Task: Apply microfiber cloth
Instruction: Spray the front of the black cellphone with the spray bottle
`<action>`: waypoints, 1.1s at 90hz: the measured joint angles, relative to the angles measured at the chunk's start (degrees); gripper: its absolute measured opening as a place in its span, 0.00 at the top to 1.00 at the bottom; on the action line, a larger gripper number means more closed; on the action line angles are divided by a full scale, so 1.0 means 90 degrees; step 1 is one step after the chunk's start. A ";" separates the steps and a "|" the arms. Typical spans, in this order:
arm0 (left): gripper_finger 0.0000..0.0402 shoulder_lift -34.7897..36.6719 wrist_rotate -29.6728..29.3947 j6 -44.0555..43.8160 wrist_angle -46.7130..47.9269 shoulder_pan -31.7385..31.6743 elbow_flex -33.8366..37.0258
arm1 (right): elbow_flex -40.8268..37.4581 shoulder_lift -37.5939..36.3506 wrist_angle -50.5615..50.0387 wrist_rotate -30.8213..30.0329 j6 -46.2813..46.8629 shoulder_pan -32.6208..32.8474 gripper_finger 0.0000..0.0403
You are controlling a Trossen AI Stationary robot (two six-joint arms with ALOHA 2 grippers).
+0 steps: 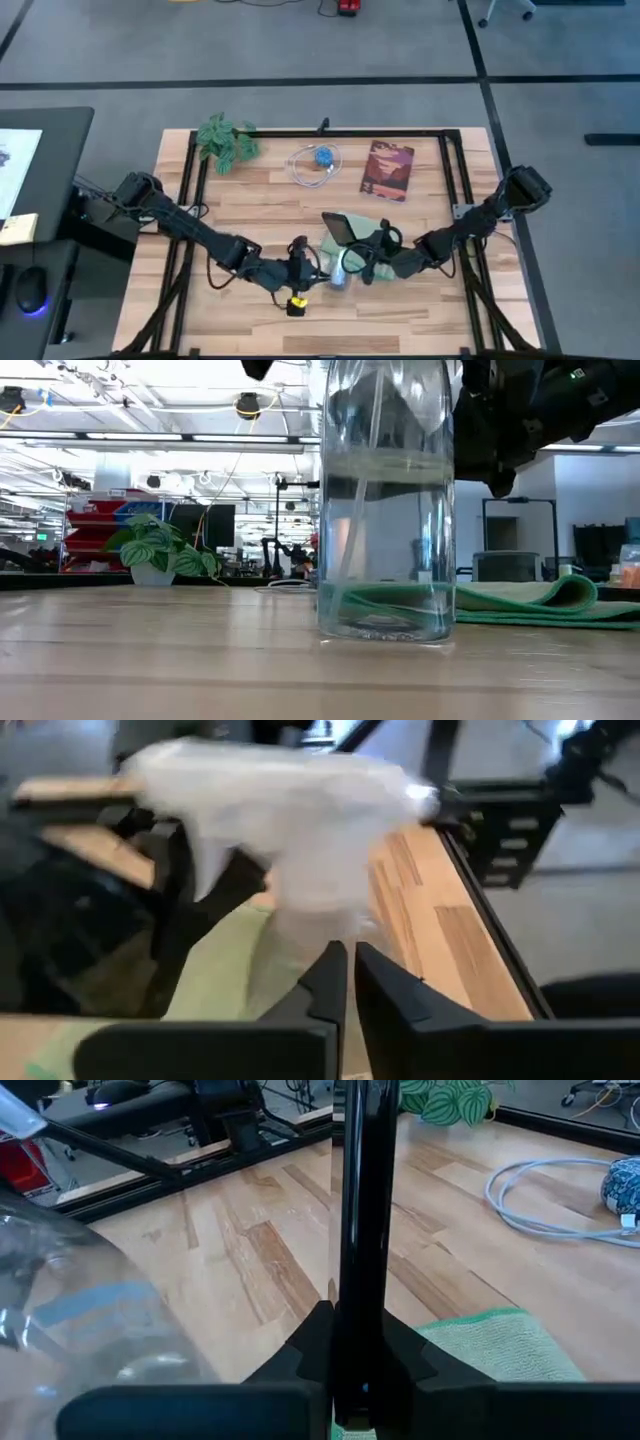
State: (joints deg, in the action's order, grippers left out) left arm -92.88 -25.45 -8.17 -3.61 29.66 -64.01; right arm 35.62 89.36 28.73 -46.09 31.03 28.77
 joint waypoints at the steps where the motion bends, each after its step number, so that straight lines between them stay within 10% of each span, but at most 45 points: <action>1: 0.97 0.0000 0.0004 0.0046 -0.0007 0.0007 0.0000 | 0.0000 0.0000 0.0000 -0.0001 0.0000 0.0000 0.95; 40: 0.48 0.0000 0.0128 0.0320 0.0001 -0.0165 0.0000 | 0.0000 0.0000 -0.0004 0.0002 0.0000 0.0000 0.95; 99: 0.46 0.0000 0.0699 0.0498 -0.0486 -0.0626 0.0000 | 0.0000 0.0000 0.0000 0.0001 0.0000 0.0000 0.95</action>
State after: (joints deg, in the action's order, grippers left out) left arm -92.88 -19.16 -3.69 -7.99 24.03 -64.01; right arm 35.62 89.36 28.73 -46.08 31.03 28.77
